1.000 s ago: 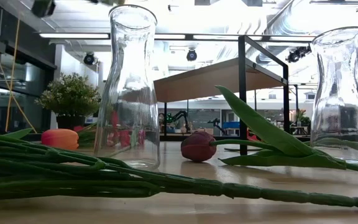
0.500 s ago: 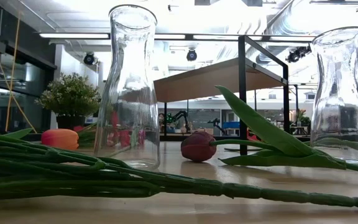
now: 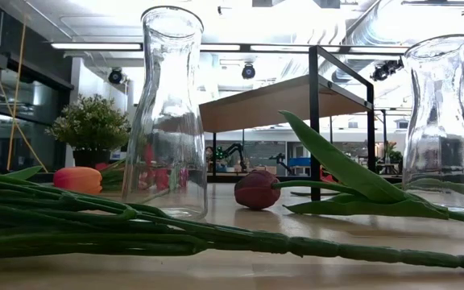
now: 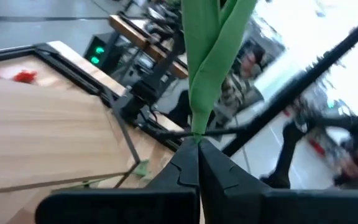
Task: Pick and place flowers into a vace then onto a shelf
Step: Put the yellow tulip into the left transparent vase
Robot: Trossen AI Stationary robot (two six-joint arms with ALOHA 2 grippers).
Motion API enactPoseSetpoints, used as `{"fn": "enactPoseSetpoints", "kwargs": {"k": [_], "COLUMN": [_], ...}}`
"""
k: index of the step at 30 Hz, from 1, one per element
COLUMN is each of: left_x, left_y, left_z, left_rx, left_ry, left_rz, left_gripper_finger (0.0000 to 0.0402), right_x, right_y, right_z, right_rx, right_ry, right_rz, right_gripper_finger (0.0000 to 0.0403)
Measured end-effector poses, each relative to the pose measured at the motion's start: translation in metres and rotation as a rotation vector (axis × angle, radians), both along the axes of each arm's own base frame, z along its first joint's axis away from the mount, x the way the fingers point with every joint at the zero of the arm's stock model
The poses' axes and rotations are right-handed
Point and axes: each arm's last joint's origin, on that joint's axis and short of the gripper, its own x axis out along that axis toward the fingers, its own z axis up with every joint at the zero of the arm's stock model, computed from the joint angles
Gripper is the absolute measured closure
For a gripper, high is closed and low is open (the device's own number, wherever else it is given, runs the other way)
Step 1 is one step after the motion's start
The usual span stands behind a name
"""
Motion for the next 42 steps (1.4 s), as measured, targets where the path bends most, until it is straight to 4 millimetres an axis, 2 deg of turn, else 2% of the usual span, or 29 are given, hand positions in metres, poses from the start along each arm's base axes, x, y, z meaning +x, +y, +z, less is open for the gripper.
{"fn": "enactPoseSetpoints", "kwargs": {"k": [6, 15, 23, 34, 42], "left_x": [0.017, 0.032, 0.042, 0.065, 0.072], "left_y": [-0.009, -0.042, -0.072, -0.085, -0.088], "left_z": [-0.007, -0.006, -0.016, -0.038, -0.047], "left_rx": [0.046, 0.148, 0.232, 0.28, 0.288], "left_ry": [-0.001, -0.142, -0.185, -0.166, -0.147], "left_rz": [-0.032, -0.098, -0.083, -0.052, -0.033], "left_gripper_finger": [0.0372, 0.0368, 0.037, 0.0371, 0.0365], "right_x": [0.001, 0.001, 0.001, 0.001, 0.001], "right_y": [0.001, 0.001, 0.001, 0.004, 0.004], "right_z": [-0.001, -0.002, -0.002, -0.002, -0.002], "right_rx": [-0.001, -0.003, -0.003, 0.023, 0.023], "right_ry": [0.012, 0.019, 0.02, 0.01, 0.01], "right_rz": [0.042, 0.048, 0.054, 0.131, 0.136], "right_gripper_finger": [0.0038, 0.0038, 0.0038, 0.0036, 0.0036]}}
